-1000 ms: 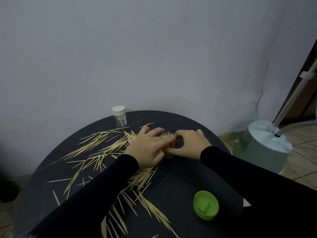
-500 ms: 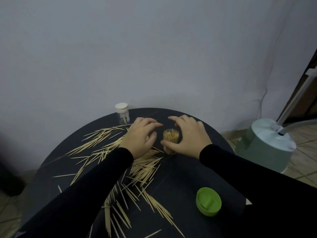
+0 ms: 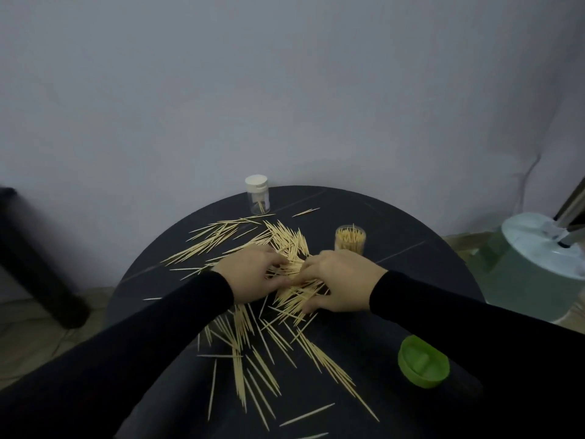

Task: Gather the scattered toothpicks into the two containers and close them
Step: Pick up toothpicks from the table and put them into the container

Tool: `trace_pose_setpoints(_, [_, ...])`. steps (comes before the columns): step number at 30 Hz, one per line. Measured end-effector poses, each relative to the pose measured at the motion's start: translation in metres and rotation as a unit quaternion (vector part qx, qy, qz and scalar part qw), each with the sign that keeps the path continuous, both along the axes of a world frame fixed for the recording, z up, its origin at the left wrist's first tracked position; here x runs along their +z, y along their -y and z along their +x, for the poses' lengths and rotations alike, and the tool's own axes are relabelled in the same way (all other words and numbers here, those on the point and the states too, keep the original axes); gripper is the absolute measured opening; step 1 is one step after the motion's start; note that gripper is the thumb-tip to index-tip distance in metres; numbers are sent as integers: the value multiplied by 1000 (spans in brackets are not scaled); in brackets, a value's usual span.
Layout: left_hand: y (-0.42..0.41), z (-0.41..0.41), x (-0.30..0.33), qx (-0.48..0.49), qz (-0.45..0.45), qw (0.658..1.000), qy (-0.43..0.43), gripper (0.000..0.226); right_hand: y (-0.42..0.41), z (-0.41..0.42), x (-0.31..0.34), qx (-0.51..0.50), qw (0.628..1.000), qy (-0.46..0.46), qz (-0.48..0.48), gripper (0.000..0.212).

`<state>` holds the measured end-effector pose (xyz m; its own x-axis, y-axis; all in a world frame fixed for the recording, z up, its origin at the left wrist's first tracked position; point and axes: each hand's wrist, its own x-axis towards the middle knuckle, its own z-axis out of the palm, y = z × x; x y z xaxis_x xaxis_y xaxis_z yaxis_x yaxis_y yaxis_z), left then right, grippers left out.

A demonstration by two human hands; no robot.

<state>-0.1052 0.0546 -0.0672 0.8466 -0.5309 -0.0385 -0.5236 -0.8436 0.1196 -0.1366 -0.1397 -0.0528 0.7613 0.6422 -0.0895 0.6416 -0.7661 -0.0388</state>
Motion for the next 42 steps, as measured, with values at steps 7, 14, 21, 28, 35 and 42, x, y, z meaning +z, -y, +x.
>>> trace_pose_setpoints(7, [7, -7, -9, -4, 3, 999, 53, 38, 3, -1, 0, -22, 1000, 7, -11, 37])
trace_pose_setpoints(14, [14, -2, -10, -14, 11, 996, 83, 31, 5, 1, 2, -60, 997, 12, -39, 30])
trace_pose_setpoints(21, [24, -5, -11, -17, 17, 995, 101, 30, 8, 5, -5, -140, 989, -6, -43, 25])
trace_pose_setpoints(28, [26, -6, -14, -12, 18, 994, 111, 28, 3, 7, 0, -153, 985, -65, -55, 35])
trace_pose_setpoints(35, [23, -7, -13, 11, -9, 990, 139, 29, 8, 7, 4, -183, 979, -58, -63, 28])
trace_pose_setpoints(42, [20, -5, -7, 62, -77, 983, 152, 21, 17, -1, 10, -218, 976, -21, 14, 23])
